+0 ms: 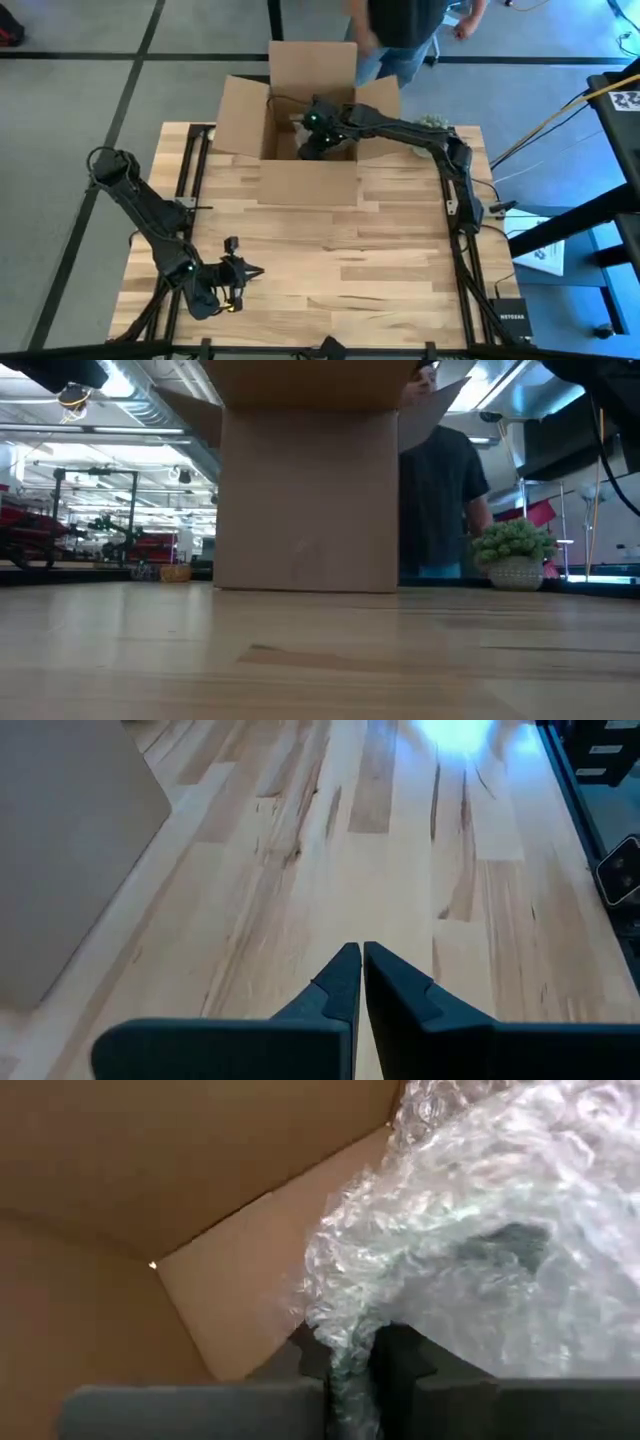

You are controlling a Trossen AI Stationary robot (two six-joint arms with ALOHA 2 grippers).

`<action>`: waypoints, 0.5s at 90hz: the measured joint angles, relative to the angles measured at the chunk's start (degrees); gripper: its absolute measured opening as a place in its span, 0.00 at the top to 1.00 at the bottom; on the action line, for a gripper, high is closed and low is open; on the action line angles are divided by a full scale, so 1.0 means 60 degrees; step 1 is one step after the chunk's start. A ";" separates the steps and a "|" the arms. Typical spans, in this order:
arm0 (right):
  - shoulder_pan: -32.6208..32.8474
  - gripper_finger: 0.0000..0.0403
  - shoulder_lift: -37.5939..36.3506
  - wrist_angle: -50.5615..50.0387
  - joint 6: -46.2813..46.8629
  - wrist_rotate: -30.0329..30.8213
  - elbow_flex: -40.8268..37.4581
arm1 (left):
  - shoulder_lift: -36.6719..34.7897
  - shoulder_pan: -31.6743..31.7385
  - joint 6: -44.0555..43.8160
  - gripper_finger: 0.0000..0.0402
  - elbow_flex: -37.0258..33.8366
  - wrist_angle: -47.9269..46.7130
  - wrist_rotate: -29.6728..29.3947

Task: Wrap mug
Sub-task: Put the wrapped dark green mug inside the box, then return to Home Position

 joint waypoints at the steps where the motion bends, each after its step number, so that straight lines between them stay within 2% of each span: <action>1: 0.0001 0.89 0.0007 0.0026 0.0065 0.0010 -0.0004 | 0.0000 0.0009 0.0000 1.00 0.0000 0.0001 0.0000; 11: 0.0001 0.77 0.0053 0.0182 0.0477 0.0024 -0.0039 | 0.0000 0.0040 -0.0020 1.00 0.0000 0.0011 0.0008; 29: -0.0008 0.56 0.0063 0.0391 0.0286 0.0061 0.0065 | 0.0000 0.0044 -0.0030 1.00 0.0000 0.0007 0.0036; 45: -0.0017 0.46 -0.0298 0.0349 -0.0367 0.0051 0.0696 | 0.0000 0.0033 -0.0036 1.00 0.0000 0.0007 0.0036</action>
